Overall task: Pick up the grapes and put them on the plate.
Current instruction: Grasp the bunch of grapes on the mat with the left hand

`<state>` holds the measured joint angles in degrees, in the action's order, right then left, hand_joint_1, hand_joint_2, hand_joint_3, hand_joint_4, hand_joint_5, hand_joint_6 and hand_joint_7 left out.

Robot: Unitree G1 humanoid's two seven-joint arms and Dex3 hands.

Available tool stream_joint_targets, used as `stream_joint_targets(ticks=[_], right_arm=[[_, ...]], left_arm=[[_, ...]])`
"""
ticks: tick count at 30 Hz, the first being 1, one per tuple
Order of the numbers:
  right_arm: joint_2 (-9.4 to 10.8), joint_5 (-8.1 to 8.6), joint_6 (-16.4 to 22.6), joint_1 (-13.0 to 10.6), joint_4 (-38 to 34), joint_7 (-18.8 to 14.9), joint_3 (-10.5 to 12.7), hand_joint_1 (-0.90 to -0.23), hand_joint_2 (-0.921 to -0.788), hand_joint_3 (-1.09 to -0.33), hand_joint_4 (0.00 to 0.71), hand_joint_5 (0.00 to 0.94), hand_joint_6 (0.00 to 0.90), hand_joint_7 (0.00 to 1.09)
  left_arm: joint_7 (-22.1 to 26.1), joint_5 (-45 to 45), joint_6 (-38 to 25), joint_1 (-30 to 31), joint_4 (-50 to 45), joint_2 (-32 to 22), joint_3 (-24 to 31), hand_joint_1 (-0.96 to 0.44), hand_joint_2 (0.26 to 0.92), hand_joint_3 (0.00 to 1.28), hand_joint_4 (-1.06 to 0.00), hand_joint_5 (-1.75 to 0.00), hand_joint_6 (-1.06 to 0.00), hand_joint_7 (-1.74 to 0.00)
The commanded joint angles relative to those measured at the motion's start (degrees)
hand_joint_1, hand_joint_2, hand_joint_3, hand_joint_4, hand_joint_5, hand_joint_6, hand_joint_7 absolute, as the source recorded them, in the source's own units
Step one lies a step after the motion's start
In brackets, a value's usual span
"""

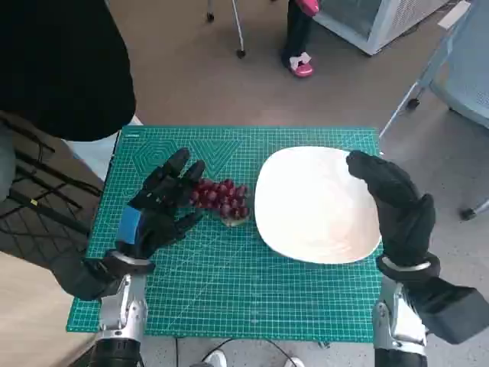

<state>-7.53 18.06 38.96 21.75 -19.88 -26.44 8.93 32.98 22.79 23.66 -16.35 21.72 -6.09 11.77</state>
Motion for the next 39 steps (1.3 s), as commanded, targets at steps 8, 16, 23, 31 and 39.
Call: stream_joint_targets(ticks=[8, 16, 23, 31, 39], right_arm=[[-0.15, 0.33, -1.18, -1.22, 0.29, 0.03, 0.04, -0.629, -0.921, -0.787, 0.378, 0.0, 0.123, 0.17], [-0.03, -0.18, -1.58, -1.47, 1.2, 0.43, -0.22, -0.632, -0.921, -0.785, 0.379, 0.001, 0.125, 0.17], [0.09, -0.75, -1.57, -1.53, 1.33, 0.63, -0.44, -0.628, -0.921, -0.787, 0.379, 0.001, 0.124, 0.17], [0.2, -1.15, -1.11, -1.26, 0.21, 0.49, -0.74, -0.625, -0.921, -0.788, 0.38, 0.001, 0.124, 0.17], [0.34, -1.29, -1.03, -1.34, -0.34, 0.33, -1.2, -0.641, -0.921, -0.786, 0.379, 0.0, 0.129, 0.17]], left_arm=[[-0.22, 0.26, -0.14, 1.28, -0.98, 0.59, -0.32, -0.21, 0.921, 0.09, -0.41, -0.01, -0.46, -0.02], [0.04, 0.89, -0.65, 1.61, -1.59, 0.75, -0.31, -0.21, 0.921, 0.09, -0.41, -0.01, -0.48, -0.02], [0.13, 1.21, -0.72, 1.59, -1.83, 1.08, -0.36, -0.22, 0.921, 0.1, -0.41, 0.0, -0.48, -0.02], [0.27, 1.0, -0.16, 1.54, -1.75, 1.43, -0.33, -0.23, 0.921, 0.1, -0.42, 0.0, -0.49, -0.02], [0.15, 0.5, 0.39, 1.23, -1.67, 1.51, -0.35, -0.23, 0.921, 0.1, -0.41, 0.0, -0.49, -0.02]])
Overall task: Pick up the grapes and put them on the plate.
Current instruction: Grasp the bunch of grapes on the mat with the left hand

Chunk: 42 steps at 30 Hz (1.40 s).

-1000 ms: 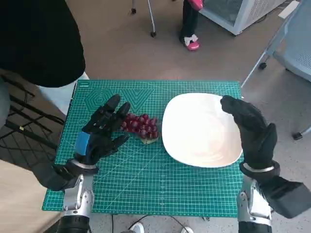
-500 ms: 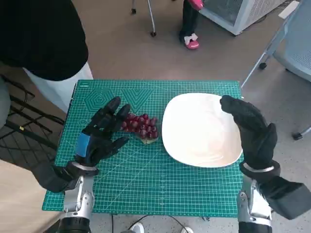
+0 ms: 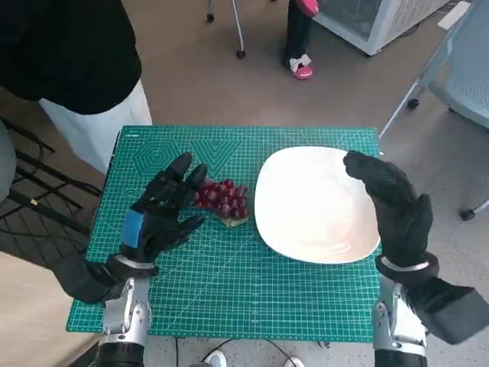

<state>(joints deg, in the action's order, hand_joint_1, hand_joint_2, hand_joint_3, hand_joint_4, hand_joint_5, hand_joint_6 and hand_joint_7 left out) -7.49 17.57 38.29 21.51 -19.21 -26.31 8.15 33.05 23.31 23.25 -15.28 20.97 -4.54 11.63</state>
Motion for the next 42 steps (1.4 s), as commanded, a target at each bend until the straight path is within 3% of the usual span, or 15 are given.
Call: stream_joint_targets(ticks=[1, 14, 20, 23, 26, 31, 36, 42], right_arm=[[0.29, -0.78, -0.34, -1.12, -1.06, 0.16, -0.48, -0.641, -0.921, -0.786, 0.379, 0.0, 0.129, 0.17], [-0.49, -0.26, -0.93, -1.41, -0.64, -0.37, -0.92, -0.646, -0.921, -0.788, 0.376, 0.0, 0.131, 0.17], [-0.98, 0.36, -1.12, -1.26, -1.07, -0.92, -0.7, -0.639, -0.921, -0.792, 0.374, 0.0, 0.129, 0.17], [-0.98, 0.44, -1.2, -1.29, -1.01, -0.92, -0.72, -0.636, -0.921, -0.793, 0.374, 0.0, 0.129, 0.17], [-0.89, 0.44, -1.41, -1.4, -0.66, -0.76, -0.79, -0.635, -0.921, -0.791, 0.375, 0.001, 0.131, 0.17], [-0.68, 0.46, -1.98, -1.59, 0.02, -0.34, -0.88, -0.634, -0.921, -0.79, 0.376, 0.001, 0.133, 0.17], [-0.46, 0.45, -2.21, -1.79, 0.45, -0.14, -0.96, -0.633, -0.921, -0.789, 0.377, 0.001, 0.136, 0.17], [-0.4, 0.45, -2.17, -1.84, 0.53, -0.16, -0.86, -0.633, -0.921, -0.787, 0.379, 0.002, 0.139, 0.17]], left_arm=[[0.09, -0.06, 0.86, 0.11, -0.91, -0.04, -0.22, -0.23, 0.921, 0.1, -0.41, 0.0, -0.49, -0.02], [-0.24, -0.82, 0.97, -0.58, -1.92, -0.39, -0.78, -0.23, 0.921, 0.1, -0.41, 0.0, -0.49, -0.01], [-1.24, -3.48, 0.66, -1.82, -3.46, -2.71, -1.24, -0.28, 0.921, 0.09, -0.35, 0.0, -0.48, -0.01], [-3.26, -10.05, 2.15, -2.96, -3.47, -6.18, -2.27, -0.34, 0.915, 0.06, -0.27, 0.0, -0.4, 0.0], [-7.34, -22.38, 3.21, -4.28, -4.15, -12.24, -4.22, -0.41, 0.904, 0.03, -0.14, 0.0, -0.27, 0.0], [-12.36, -41.16, -3.29, -6.81, -8.13, -20.5, -8.65, -0.53, 0.846, 0.0, -0.02, 0.0, -0.13, 0.0], [-12.65, -48.16, -12.25, -9.95, -9.34, -21.31, -12.28, -0.52, 0.777, 0.0, 0.0, 0.0, -0.09, 0.0], [-15.13, -55.13, -18.3, -13.31, -7.31, -20.52, -17.0, -0.42, 0.722, 0.0, 0.0, 0.0, -0.11, -0.01]])
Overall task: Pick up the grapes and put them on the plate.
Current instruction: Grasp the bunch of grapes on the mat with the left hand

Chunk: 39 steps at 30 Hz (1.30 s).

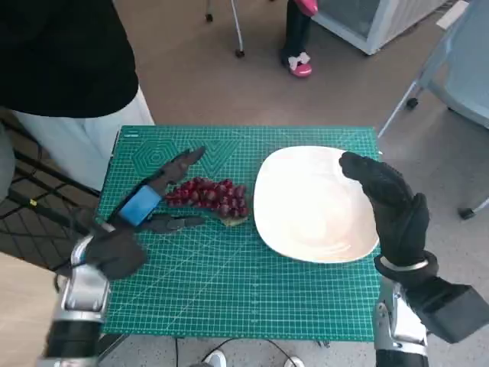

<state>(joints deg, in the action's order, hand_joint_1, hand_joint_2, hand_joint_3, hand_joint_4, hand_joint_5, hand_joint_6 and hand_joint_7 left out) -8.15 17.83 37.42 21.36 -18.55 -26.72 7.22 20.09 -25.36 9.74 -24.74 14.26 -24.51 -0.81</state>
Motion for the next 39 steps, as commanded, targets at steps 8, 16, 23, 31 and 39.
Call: stream_joint_targets(ticks=[8, 16, 23, 31, 39], right_arm=[[0.29, 0.23, -1.15, -1.51, -0.37, 0.24, 0.47, -0.629, -0.921, -0.787, 0.38, 0.002, 0.141, 0.17], [0.4, -0.04, -0.89, -1.51, -0.28, 0.51, 0.74, -0.628, -0.921, -0.789, 0.38, 0.002, 0.141, 0.17], [0.37, -0.41, -0.42, -1.45, -0.53, 0.7, 0.92, -0.627, -0.921, -0.789, 0.38, 0.002, 0.141, 0.17], [0.33, -0.64, -0.14, -1.56, -0.37, 0.82, 1.01, -0.626, -0.921, -0.793, 0.379, 0.001, 0.141, 0.17], [0.33, -0.89, 0.04, -1.64, -0.23, 1.05, 1.09, -0.627, -0.921, -0.795, 0.38, 0.002, 0.142, 0.17]], left_arm=[[-2.55, -12.67, -10.55, -7.86, 2.26, 0.08, -11.12, -0.37, 0.706, 0.0, 0.0, 0.0, -0.13, -0.01], [-0.21, -12.62, -14.46, -12.59, 7.43, 1.3, -14.93, -0.36, 0.706, 0.0, 0.0, 0.0, -0.13, -0.01], [0.3, -11.68, -14.77, -17.64, 16.28, 2.83, -17.24, -0.35, 0.707, 0.0, 0.0, 0.0, -0.13, -0.01], [-0.04, -11.03, -13.89, -21.97, 25.07, 4.42, -19.25, -0.33, 0.708, 0.0, 0.0, 0.0, -0.13, 0.0], [0.47, -11.28, -15.02, -24.55, 30.52, 5.25, -21.08, -0.33, 0.711, 0.0, 0.0, 0.0, -0.14, 0.0]])
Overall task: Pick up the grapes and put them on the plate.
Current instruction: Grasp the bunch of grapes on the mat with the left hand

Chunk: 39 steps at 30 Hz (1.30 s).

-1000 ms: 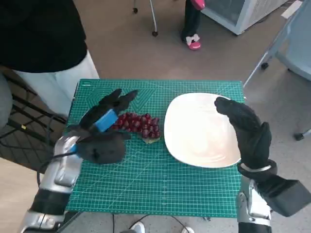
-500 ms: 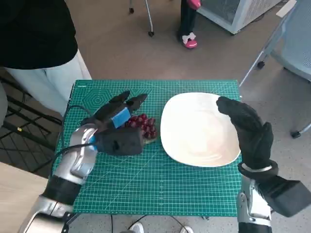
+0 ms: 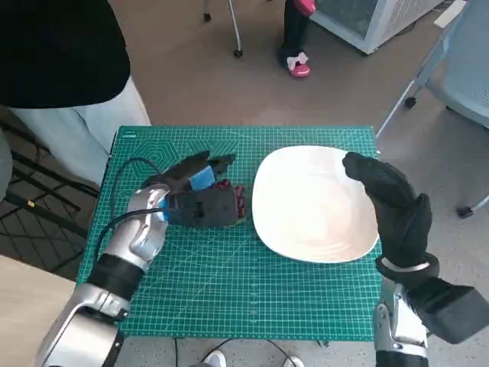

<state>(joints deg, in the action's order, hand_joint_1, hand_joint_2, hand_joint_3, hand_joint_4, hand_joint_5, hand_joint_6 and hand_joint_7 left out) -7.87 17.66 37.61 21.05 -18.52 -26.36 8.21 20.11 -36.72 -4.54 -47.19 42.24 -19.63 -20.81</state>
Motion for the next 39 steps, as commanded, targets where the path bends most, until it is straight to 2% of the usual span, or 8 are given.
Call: stream_joint_targets(ticks=[1, 9, 14, 28, 39], right_arm=[[0.05, -0.77, -0.12, -1.36, -0.25, 0.73, 0.09, -0.627, -0.921, -0.795, 0.38, 0.001, 0.142, 0.17], [-0.01, -0.93, 0.04, -1.57, -0.08, 1.02, 0.0, -0.628, -0.921, -0.796, 0.38, 0.001, 0.14, 0.16], [-0.11, -0.92, -0.13, -1.45, -0.04, 1.15, 0.02, -0.63, -0.921, -0.797, 0.379, 0.001, 0.138, 0.16], [-0.25, -1.03, -0.28, -1.4, -0.04, 1.32, -0.1, -0.631, -0.921, -0.798, 0.379, 0.0, 0.137, 0.16], [-0.57, -0.66, -0.82, -1.15, -0.02, 1.12, -0.14, -0.63, -0.921, -0.799, 0.379, 0.0, 0.136, 0.16]], left_arm=[[0.6, 0.07, -0.99, -2.35, 3.04, 0.44, -1.31, -0.33, 0.712, 0.0, 0.0, 0.0, -0.14, 0.0], [1.01, 0.33, -2.45, -3.56, 5.45, 0.82, -2.56, -0.33, 0.714, 0.0, 0.0, 0.0, -0.13, 0.0], [-0.32, 0.21, -2.47, -4.5, 8.7, 1.55, -3.36, -0.33, 0.715, 0.0, 0.0, 0.0, -0.13, 0.0], [-4.62, -0.16, -0.04, -7.82, 22.05, 4.22, -6.22, -0.32, 0.716, 0.0, 0.0, 0.0, -0.13, 0.0], [-4.88, -0.16, 2.61, -9.27, 26.69, 5.08, -7.97, -0.3, 0.722, 0.0, 0.0, 0.0, -0.17, -0.01]])
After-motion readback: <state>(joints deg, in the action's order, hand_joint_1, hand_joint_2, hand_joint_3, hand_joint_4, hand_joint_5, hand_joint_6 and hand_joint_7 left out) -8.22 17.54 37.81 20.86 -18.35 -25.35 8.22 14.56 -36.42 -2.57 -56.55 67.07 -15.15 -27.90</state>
